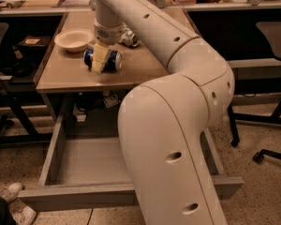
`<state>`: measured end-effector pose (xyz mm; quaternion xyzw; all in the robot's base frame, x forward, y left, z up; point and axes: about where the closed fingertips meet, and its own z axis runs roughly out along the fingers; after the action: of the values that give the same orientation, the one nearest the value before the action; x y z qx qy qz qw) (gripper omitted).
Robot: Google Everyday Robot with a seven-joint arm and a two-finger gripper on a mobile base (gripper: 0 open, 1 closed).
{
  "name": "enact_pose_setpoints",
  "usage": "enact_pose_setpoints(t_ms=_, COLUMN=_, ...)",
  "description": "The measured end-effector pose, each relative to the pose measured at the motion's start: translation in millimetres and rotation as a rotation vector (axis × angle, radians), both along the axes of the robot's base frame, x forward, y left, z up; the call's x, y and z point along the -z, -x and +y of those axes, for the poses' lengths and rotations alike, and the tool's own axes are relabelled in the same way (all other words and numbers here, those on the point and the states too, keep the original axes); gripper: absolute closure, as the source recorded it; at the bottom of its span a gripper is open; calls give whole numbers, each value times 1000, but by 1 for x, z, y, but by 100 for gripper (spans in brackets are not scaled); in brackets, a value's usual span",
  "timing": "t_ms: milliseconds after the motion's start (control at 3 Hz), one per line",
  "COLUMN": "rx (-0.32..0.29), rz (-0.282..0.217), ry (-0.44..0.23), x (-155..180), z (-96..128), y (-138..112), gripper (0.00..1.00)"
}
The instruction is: Place pepsi can into top drawer
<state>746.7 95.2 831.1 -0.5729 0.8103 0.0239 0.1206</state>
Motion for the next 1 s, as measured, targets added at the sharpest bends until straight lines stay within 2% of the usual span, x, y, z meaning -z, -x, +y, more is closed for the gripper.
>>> enact_pose_setpoints(t_ms=333, rx=-1, rz=-4, ry=-4, x=2, z=2, y=-2, gripper=19)
enact_pose_setpoints(t_ms=1000, rx=-1, rz=-4, ry=-4, x=2, z=2, y=-2, gripper=65)
